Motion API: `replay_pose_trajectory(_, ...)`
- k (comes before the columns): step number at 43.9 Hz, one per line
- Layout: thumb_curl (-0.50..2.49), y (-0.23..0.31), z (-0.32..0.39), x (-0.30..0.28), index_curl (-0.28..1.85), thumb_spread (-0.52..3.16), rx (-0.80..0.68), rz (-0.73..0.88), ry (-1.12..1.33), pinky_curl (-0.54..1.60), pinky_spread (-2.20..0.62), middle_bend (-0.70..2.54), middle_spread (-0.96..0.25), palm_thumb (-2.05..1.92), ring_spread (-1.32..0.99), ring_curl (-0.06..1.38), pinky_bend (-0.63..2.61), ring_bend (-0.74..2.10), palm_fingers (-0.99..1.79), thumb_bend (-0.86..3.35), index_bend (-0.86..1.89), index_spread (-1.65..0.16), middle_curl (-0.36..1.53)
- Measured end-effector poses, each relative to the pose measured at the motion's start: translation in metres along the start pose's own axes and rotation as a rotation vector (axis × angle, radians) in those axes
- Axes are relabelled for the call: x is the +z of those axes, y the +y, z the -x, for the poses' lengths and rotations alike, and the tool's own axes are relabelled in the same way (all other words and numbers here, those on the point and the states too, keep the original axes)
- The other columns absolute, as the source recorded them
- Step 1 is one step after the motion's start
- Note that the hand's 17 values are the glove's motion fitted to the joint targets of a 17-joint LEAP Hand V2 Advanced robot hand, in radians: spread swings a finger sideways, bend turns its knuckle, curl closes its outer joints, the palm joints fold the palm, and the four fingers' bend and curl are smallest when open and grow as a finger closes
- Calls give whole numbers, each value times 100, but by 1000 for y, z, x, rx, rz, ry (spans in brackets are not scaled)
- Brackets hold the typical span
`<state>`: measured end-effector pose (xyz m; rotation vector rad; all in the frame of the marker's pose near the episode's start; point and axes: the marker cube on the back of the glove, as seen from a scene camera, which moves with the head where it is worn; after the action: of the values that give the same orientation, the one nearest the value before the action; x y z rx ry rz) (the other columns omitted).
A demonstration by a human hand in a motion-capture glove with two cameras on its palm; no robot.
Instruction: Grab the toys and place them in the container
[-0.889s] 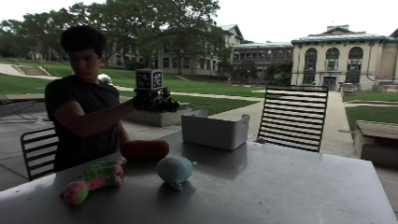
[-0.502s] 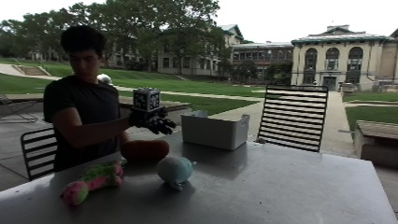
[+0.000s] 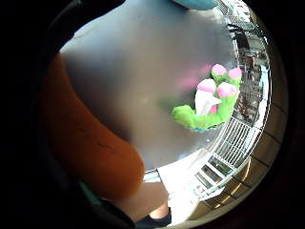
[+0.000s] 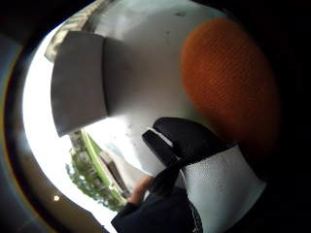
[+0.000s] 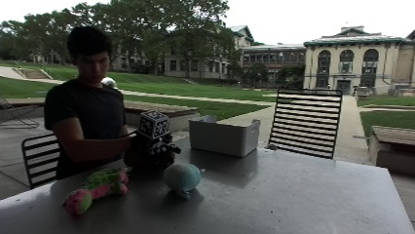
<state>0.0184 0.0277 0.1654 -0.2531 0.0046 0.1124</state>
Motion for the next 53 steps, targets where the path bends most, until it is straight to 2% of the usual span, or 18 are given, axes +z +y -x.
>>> replay_pose_trajectory(5, 25, -4, -11, 12, 12, 130, 10, 21, -70, 30, -1, 59, -2, 30, -11, 25, 72, 75, 26, 13, 6, -24, 35)
replay_pose_trajectory(9, 32, -3, -14, 21, 7, 135, 4, 30, -70, 34, -9, 63, -3, 49, -15, 29, 92, 90, 45, 23, 1, -25, 36)
replay_pose_trajectory(15, 37, -1, -9, 25, 5, 139, -2, 29, -80, 40, -17, 64, -2, 60, -17, 34, 108, 100, 39, 29, 6, -26, 39)
replay_pose_trajectory(17, 40, 1, -7, 25, 6, 143, -11, 34, -90, 42, -22, 61, -1, 71, -18, 35, 115, 102, 45, 37, 11, -26, 38)
replay_pose_trajectory(22, 47, 1, -7, 19, 14, 147, -37, 33, -99, 40, -26, 56, -2, 87, -21, 33, 109, 92, 60, 47, 40, -24, 38)
replay_pose_trajectory(29, 55, 5, 0, 9, 21, 160, -69, -30, -78, 36, -31, 60, -2, 101, -23, 31, 100, 92, 86, 62, 55, -20, 40)
replay_pose_trajectory(31, 58, 3, -4, 5, 21, 161, -75, -48, -79, 34, -34, 65, -2, 105, -24, 32, 95, 97, 98, 66, 53, -19, 42)
replay_pose_trajectory(32, 57, 2, -7, 2, 23, 159, -76, -57, -78, 35, -33, 57, -2, 104, -24, 30, 99, 88, 80, 65, 55, -19, 40)
replay_pose_trajectory(33, 60, 0, -10, -1, 24, 161, -77, -70, -73, 35, -35, 70, -2, 107, -24, 37, 93, 101, 103, 68, 51, -19, 45)
replay_pose_trajectory(36, 64, -7, -19, -9, 21, 159, -74, -122, -39, 32, -37, 83, -2, 110, -24, 35, 84, 103, 115, 71, 41, -18, 47)
replay_pose_trajectory(43, 71, -15, -12, -9, 20, 152, -81, -17, -47, 33, -38, 91, -3, 105, -21, 35, 83, 100, 112, 66, 26, -19, 49)
replay_pose_trajectory(45, 72, -19, -9, -10, 21, 151, -76, -4, -33, 30, -31, 95, 4, 105, -14, 34, 75, 99, 104, 66, 29, -20, 50)
replay_pose_trajectory(46, 73, -20, -8, -12, 20, 151, -72, 0, -30, 32, -33, 94, 2, 103, -14, 34, 78, 98, 108, 65, 26, -20, 49)
replay_pose_trajectory(47, 75, -22, -6, -17, 24, 155, -69, 3, -34, 29, -20, 93, 8, 106, -4, 34, 71, 99, 103, 69, 36, -19, 48)
replay_pose_trajectory(48, 76, -24, -6, -25, 26, 156, -66, 3, -39, 19, -15, 102, 4, 106, 0, 36, 40, 106, 93, 69, 44, -19, 51)
replay_pose_trajectory(49, 77, -27, -5, -34, 25, 156, -64, -1, -44, 31, -10, 98, 2, 105, 2, 35, 65, 104, 109, 70, 39, -18, 50)
replay_pose_trajectory(51, 78, -28, -1, -57, 24, 155, -66, -26, -46, 26, -19, 101, 2, 100, -1, 35, 60, 108, 115, 66, 35, -18, 50)
replay_pose_trajectory(53, 76, -25, 11, -82, 23, 145, -73, -75, -35, 30, -31, 97, -5, 80, -18, 37, 73, 110, 113, 50, 25, -19, 50)
